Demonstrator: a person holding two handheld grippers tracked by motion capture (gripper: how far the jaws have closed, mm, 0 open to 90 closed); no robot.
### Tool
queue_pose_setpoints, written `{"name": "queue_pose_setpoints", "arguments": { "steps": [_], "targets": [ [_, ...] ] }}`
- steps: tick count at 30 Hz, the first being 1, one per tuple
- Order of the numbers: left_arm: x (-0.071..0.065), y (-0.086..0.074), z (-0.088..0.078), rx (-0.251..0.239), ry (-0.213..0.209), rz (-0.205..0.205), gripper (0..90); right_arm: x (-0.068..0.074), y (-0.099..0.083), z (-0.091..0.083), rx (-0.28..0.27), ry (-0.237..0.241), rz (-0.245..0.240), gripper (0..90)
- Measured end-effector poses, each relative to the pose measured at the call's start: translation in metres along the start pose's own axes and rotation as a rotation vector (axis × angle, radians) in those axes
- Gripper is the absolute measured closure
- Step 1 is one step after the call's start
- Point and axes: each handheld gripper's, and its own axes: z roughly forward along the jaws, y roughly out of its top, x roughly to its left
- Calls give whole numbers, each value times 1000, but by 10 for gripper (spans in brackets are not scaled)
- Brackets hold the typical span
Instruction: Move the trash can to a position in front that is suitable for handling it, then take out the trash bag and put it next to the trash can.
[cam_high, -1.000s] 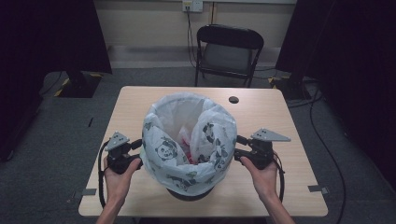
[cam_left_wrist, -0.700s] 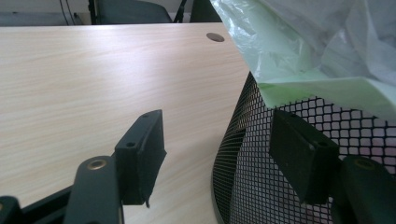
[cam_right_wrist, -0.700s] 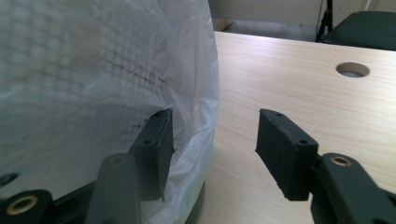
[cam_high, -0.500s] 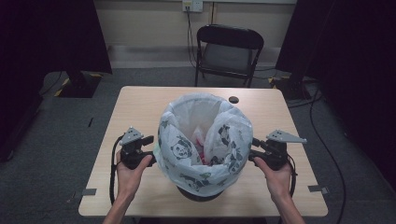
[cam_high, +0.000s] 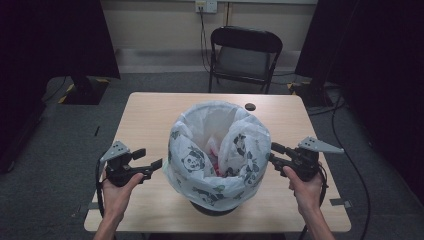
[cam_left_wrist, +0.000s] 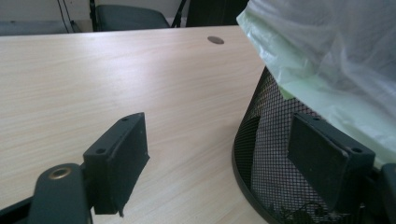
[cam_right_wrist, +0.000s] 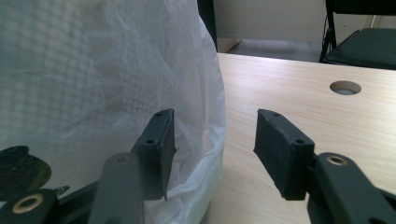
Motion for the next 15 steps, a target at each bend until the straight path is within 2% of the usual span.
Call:
{"name": "queue_pose_setpoints", "arguments": {
  "steps": [4,6,8,9,11,12,13,14,15],
  "targets": [
    [4,6,-11,-26,-3,3,205,-1,6,-5,-26,5,-11,500],
    [5,7,-14,-34,1,3,217,-2,11,-7,-38,31,0,498],
    [6,9,-19,-50,-3,-1,228,-2,15,-9,-47,28,0,489],
    [5,11,-21,-58,-3,5,239,-2,17,-10,-51,33,2,457],
    [0,17,-27,-89,-17,13,270,0,19,-13,-57,39,7,428],
    [0,17,-27,-89,-17,13,277,0,21,-13,-59,43,7,409],
    [-6,22,-31,-113,-44,18,299,1,22,-15,-64,44,6,393],
    [-6,22,-31,-113,-44,18,315,2,23,-16,-71,49,8,379],
    [-13,30,-35,-141,-64,29,315,3,25,-17,-75,55,9,366]
  ]
}}
